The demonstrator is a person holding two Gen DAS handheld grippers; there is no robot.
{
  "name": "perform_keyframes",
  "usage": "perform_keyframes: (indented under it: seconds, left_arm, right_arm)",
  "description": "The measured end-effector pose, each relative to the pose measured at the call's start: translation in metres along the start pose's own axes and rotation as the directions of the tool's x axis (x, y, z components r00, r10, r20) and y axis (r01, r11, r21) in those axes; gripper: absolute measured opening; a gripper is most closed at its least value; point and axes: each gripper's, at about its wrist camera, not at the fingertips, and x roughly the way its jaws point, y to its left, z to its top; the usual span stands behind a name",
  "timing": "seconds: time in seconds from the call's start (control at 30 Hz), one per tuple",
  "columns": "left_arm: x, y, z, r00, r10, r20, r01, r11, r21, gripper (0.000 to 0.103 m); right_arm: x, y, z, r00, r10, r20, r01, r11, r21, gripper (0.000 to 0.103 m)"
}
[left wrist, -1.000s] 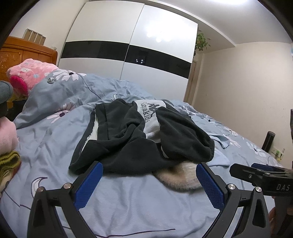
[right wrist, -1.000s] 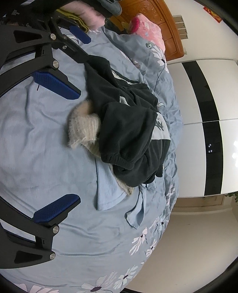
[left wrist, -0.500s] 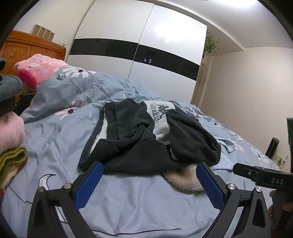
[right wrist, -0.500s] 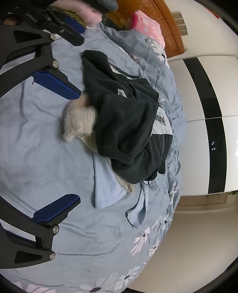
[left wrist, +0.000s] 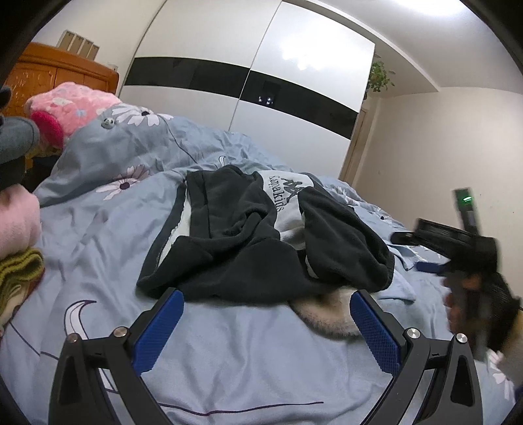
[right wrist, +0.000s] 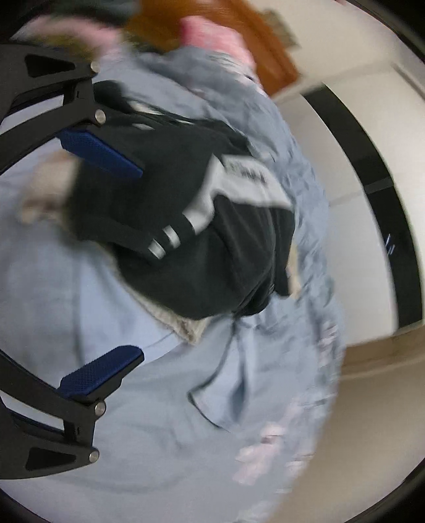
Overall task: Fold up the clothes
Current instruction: 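Reach the right tool into the black jacket and grasp its cuff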
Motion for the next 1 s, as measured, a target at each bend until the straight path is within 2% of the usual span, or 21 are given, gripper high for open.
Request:
perform_keyframes:
  seconds: [0.07,0.1,0.23,0.37,0.47,0.53,0.6,0.8,1.0]
  left_arm:
    - [0.000,0.005,0.001,1.000,0.001,-0.001,-0.001,1.000,-0.022,0.103]
    - [-0.001,0.008,0.001,1.000,0.002,-0.001,-0.002,0.999,-0.034,0.103]
    - [0.000,0.019,0.001,1.000,-0.010,-0.013,0.009,0.996,-0.091,0.103]
    - [0.004,0.024,-0.001,0.999,-0.028,-0.039,0.023,0.992,-0.121,0.103]
    - [0.007,0.020,-0.003,0.998,-0.028,-0.054,0.022,0.994,-0.103,0.103]
    - [0.008,0.017,-0.004,0.998,-0.026,-0.061,0.020,0.996,-0.089,0.103]
    - [0.009,0.016,-0.005,0.998,-0.024,-0.065,0.018,0.996,-0.084,0.103]
    - [0.012,0.008,-0.008,0.996,-0.036,-0.086,0.031,0.998,-0.056,0.103]
    - [0.012,0.004,-0.009,0.995,-0.043,-0.088,0.040,0.999,-0.036,0.103]
  right_arm:
    - [0.018,-0.018,0.008,0.999,0.040,-0.003,-0.040,0.993,0.107,0.078]
    - [0.026,-0.027,0.012,0.998,0.059,0.001,-0.058,0.986,0.158,0.076]
    - [0.050,-0.051,0.023,0.994,0.108,0.016,-0.109,0.955,0.275,0.076]
    - [0.052,-0.052,0.038,0.983,0.173,0.062,-0.184,0.946,0.268,0.071]
    - [0.052,-0.045,0.040,0.977,0.205,0.056,-0.213,0.950,0.230,0.071]
    - [0.054,-0.042,0.036,0.982,0.189,0.016,-0.188,0.960,0.210,0.071]
    - [0.050,-0.046,0.029,0.977,0.212,0.003,-0.207,0.952,0.223,0.070]
    - [0.043,-0.042,0.024,0.948,0.318,0.018,-0.312,0.916,0.253,0.070]
    - [0.040,-0.033,0.023,0.906,0.421,0.043,-0.416,0.868,0.270,0.066]
